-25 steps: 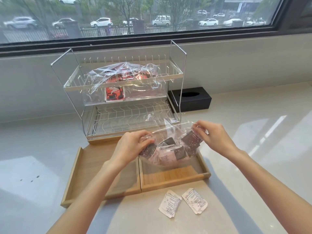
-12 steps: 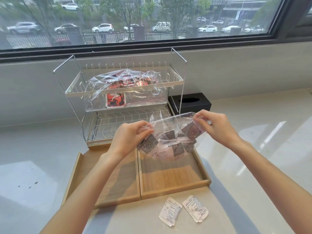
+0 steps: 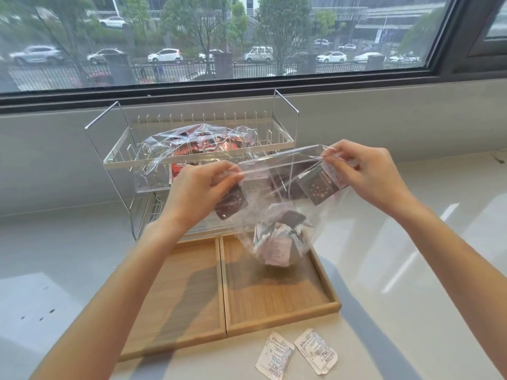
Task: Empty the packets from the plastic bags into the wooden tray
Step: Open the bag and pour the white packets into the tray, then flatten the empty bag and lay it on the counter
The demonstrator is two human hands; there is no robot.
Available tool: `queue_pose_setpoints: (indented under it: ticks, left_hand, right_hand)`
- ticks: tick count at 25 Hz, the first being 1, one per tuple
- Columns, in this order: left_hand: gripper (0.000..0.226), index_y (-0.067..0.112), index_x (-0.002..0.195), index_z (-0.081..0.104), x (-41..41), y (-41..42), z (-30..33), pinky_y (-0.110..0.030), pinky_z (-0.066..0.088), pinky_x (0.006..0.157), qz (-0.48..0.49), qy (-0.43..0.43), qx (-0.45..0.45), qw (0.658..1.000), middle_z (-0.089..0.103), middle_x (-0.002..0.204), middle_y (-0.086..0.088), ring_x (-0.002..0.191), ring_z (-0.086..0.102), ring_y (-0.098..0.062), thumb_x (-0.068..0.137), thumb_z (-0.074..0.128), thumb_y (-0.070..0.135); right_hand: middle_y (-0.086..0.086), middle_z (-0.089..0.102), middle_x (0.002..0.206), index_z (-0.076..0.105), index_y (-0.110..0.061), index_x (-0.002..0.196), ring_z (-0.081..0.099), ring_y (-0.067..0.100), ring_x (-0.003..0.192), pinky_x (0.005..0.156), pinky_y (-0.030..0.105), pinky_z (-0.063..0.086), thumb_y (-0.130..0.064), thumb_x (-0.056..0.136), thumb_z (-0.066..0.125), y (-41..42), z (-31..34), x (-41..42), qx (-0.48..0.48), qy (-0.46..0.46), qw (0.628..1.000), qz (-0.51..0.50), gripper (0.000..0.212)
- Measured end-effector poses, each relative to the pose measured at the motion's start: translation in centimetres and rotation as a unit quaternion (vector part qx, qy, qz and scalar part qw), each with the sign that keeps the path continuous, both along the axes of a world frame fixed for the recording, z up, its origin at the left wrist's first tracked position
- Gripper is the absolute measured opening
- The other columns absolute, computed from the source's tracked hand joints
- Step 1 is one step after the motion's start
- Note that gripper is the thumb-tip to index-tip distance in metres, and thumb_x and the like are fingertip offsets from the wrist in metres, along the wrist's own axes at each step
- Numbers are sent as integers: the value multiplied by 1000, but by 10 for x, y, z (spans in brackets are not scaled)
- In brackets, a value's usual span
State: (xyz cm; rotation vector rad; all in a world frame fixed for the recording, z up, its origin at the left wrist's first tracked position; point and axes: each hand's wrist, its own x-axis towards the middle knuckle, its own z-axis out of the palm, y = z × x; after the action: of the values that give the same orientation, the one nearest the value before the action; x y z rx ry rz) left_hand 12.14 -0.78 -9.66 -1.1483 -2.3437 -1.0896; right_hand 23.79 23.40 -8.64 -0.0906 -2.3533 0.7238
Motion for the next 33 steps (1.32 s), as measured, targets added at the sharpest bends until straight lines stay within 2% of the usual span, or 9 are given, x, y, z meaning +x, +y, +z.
queue_pose_setpoints:
  ticks: [5,12,15,17,20,23,29,31,33]
  left_hand:
    - [22,13,94,70,-2,-7,16,-26,50,66,-1,-7,22,1000,66,78,2,70,61,-14,81,61,28]
    - [31,31,102,58,-6,-18,13,-31,57,66,-32,-105,-30,994,66,88,-2,78,65,-16,72,58,40]
    - [29,26,99,63,-16,-26,22,-16,56,67,-74,-116,-42,990,67,84,16,71,67,1,73,57,35]
    - [34,18,102,67,-22,-28,26,-13,54,70,-77,-84,-54,992,66,70,28,70,66,3,75,55,35]
    - [52,17,97,70,-28,-29,31,-28,56,72,-53,-20,-52,997,73,72,7,65,69,-11,71,47,57]
    - [69,19,90,72,-32,-30,38,-19,47,62,-26,43,-14,999,72,72,-4,58,62,-4,68,37,74]
    - [61,12,75,74,-37,-29,54,-7,33,40,-35,87,44,995,62,47,18,40,48,-3,73,45,66]
    - [52,9,73,73,-41,-29,57,-4,33,40,-40,104,44,993,59,46,27,42,51,4,76,50,56]
    - [50,6,72,73,-43,-29,58,-3,36,42,-41,133,29,990,58,49,26,47,53,10,78,51,50]
  right_hand:
    - [-1,63,75,67,-9,93,53,-16,63,62,1,38,-24,87,58,-1,18,-4,37,0,999,10,18]
    - [-6,69,78,70,-15,92,56,-16,66,63,0,41,-27,84,62,3,13,-5,-11,-57,998,27,16]
    - [-18,65,64,71,-16,85,54,-17,58,59,-1,37,-26,80,67,12,21,-7,-55,-70,996,16,12]
    - [-7,67,66,70,-15,81,53,-16,54,57,-1,37,-27,80,67,14,25,-9,-53,-85,995,19,12]
    - [1,68,69,71,-14,80,54,-15,55,57,0,38,-31,78,68,16,35,-12,-47,-69,996,9,17]
    - [-10,68,66,70,-18,75,55,-15,58,62,0,39,-35,76,68,19,47,-15,-48,-47,998,7,18]
    - [-24,65,55,68,-24,62,57,-6,54,62,5,41,-47,72,61,22,62,-16,-38,-40,996,63,26]
    - [-15,68,57,68,-25,61,56,4,52,63,19,46,-53,71,60,22,62,-18,-24,-24,998,57,31]
    - [2,70,61,69,-31,59,54,31,57,58,35,44,-57,72,61,24,59,-21,-3,-10,999,43,30]
